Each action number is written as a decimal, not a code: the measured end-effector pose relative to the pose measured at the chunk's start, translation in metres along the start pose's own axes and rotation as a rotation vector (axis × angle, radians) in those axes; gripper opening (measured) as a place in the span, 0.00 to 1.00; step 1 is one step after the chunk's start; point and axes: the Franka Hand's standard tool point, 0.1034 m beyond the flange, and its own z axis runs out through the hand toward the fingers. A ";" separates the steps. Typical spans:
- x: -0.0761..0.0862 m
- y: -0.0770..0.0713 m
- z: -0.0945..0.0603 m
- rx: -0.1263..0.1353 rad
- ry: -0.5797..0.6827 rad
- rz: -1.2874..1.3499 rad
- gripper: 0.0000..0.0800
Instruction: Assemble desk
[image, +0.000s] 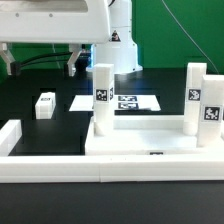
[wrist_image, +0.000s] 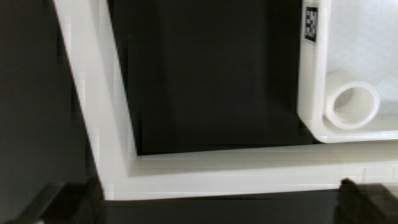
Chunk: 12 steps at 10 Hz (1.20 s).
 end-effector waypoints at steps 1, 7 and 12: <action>-0.015 0.020 0.014 0.028 -0.026 0.072 0.81; -0.038 0.044 0.049 -0.013 -0.038 0.092 0.81; -0.119 0.063 0.086 -0.028 -0.044 0.182 0.81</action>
Offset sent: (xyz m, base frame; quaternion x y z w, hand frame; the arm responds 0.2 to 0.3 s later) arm 0.0000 0.0000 0.0000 0.0000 0.0000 0.0000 1.0000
